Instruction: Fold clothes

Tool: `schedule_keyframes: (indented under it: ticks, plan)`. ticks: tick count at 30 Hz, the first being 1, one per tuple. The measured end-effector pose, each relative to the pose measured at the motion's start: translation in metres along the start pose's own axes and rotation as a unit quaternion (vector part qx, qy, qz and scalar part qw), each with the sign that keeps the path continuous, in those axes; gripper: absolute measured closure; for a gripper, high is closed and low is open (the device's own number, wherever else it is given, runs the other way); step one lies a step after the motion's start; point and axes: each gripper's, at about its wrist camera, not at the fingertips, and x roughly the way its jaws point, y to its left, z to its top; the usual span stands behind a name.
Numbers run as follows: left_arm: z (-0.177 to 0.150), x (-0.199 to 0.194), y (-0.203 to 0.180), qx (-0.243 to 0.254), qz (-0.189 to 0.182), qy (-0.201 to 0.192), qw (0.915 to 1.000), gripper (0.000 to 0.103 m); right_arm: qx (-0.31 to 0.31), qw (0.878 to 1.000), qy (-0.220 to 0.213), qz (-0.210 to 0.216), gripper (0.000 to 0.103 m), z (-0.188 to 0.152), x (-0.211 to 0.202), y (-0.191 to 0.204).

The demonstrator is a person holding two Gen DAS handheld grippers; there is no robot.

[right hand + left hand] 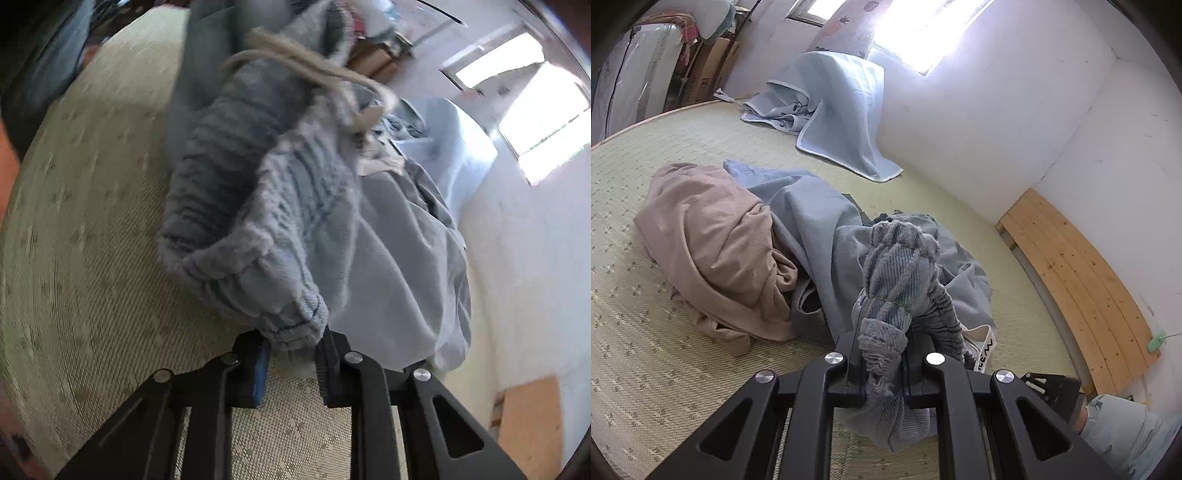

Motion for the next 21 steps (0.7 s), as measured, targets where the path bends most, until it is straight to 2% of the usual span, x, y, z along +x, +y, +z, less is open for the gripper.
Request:
schedule_keyframes:
  ticks: [5, 9, 16, 21]
  plan:
    - [-0.001, 0.0, -0.002, 0.006, 0.01, -0.001, 0.9999, 0.091, 0.078, 0.997, -0.012, 0.002, 0.086, -0.004, -0.012, -0.025]
    - [-0.002, -0.001, -0.004, 0.012, 0.018, -0.002, 0.9998, 0.091, 0.153, 0.988, -0.031, 0.006, 0.088, -0.009, -0.029, -0.051]
    - [-0.004, -0.003, -0.018, 0.043, 0.033, -0.012, 0.9984, 0.091, 0.293, 0.952, -0.081, 0.018, 0.09, 0.014, -0.045, -0.097]
    - [-0.008, -0.006, -0.029, 0.071, 0.041, -0.021, 0.9964, 0.091, 0.348, 0.933, -0.092, -0.007, 0.091, 0.013, -0.054, -0.122]
